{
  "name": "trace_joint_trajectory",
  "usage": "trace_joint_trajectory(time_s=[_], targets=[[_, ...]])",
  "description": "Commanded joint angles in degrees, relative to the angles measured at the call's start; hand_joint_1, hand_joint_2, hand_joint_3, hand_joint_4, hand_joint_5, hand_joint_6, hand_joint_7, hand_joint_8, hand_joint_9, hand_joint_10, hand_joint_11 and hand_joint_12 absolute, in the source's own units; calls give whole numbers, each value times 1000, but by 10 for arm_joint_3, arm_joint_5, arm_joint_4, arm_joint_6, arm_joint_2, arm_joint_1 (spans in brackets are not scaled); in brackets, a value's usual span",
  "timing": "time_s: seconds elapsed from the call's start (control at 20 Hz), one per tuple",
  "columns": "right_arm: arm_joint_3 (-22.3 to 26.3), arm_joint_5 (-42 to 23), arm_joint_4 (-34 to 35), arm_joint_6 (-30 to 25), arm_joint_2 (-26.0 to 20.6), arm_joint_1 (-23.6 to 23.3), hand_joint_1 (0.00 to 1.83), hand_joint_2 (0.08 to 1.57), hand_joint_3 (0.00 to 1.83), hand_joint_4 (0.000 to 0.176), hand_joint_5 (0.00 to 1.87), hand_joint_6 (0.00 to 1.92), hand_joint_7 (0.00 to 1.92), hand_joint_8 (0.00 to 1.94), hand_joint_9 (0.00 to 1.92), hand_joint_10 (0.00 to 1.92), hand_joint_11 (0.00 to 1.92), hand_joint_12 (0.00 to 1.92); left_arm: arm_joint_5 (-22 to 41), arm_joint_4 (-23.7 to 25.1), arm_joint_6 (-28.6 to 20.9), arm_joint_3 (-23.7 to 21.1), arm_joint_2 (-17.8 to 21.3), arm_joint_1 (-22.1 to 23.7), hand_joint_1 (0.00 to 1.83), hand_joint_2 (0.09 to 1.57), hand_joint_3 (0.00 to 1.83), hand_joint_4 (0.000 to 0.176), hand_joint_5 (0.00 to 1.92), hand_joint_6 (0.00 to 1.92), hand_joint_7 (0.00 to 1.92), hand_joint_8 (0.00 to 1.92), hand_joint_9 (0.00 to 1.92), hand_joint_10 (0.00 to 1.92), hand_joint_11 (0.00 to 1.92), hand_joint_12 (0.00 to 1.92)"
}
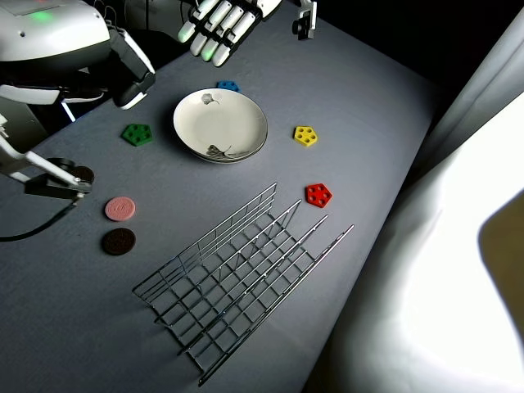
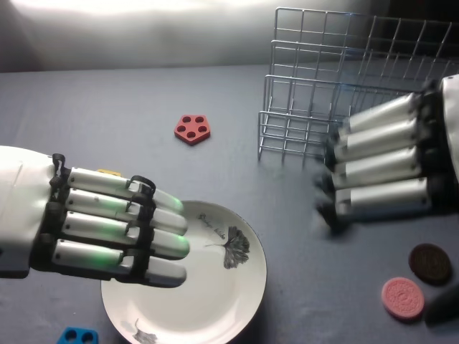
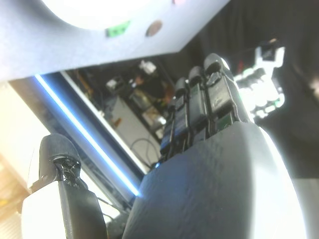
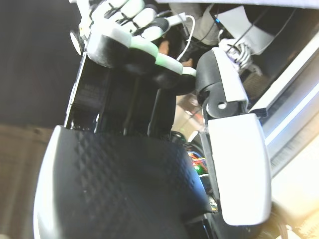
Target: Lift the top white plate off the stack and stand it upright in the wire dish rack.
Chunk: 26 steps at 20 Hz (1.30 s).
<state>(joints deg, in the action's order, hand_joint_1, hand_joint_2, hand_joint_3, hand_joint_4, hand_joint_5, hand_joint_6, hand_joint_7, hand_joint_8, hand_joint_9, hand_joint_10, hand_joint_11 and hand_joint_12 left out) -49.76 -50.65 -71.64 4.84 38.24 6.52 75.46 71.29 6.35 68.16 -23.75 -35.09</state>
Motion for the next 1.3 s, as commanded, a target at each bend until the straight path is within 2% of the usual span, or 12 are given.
trace_joint_trajectory(time_s=[0.0,0.15,0.3,0.55,0.65,0.7,0.85,1.0,1.25], targets=[[3,-10,52,-2,-7,-5,243,1080,3,0,18,1,52,3,53,4,34,122,44,-47,1,-5,1,15,271,941,5,0,53,1,83,2,89,7,47,184],[10,6,56,-2,-10,-6,272,1072,0,0,28,6,41,2,52,3,55,111,38,-49,-4,-5,-1,20,319,935,0,0,84,10,104,6,92,4,40,180],[22,29,68,-1,-16,-6,307,1065,0,0,40,5,50,2,61,3,68,100,39,-50,-5,-1,0,20,293,943,3,0,80,5,81,0,67,0,44,181],[27,31,80,-1,-18,0,379,1063,0,0,42,4,49,4,80,7,88,96,42,-48,-13,18,10,16,264,961,8,0,80,1,89,2,62,1,31,171],[31,26,87,0,-22,5,354,1070,2,0,35,0,35,0,69,1,85,90,46,-39,-19,23,15,15,245,977,12,0,35,0,44,0,36,0,9,161],[38,17,90,6,-27,9,353,1075,3,0,16,0,32,0,60,0,74,83,49,-28,-35,28,15,23,253,974,8,0,39,3,47,3,35,1,7,161],[42,17,87,26,-27,45,422,1063,0,0,25,5,64,11,74,7,85,81,45,-25,-26,34,9,23,316,970,2,0,24,0,31,1,42,5,18,167],[29,11,100,41,-15,90,376,1054,0,0,7,0,26,0,47,0,103,84,24,-19,-18,30,6,16,306,967,0,0,37,10,39,6,51,6,12,166],[26,10,104,52,-1,105,401,1047,0,0,2,0,2,0,11,1,50,58,3,-9,11,30,0,-10,310,953,4,0,33,4,52,3,72,3,4,211]])
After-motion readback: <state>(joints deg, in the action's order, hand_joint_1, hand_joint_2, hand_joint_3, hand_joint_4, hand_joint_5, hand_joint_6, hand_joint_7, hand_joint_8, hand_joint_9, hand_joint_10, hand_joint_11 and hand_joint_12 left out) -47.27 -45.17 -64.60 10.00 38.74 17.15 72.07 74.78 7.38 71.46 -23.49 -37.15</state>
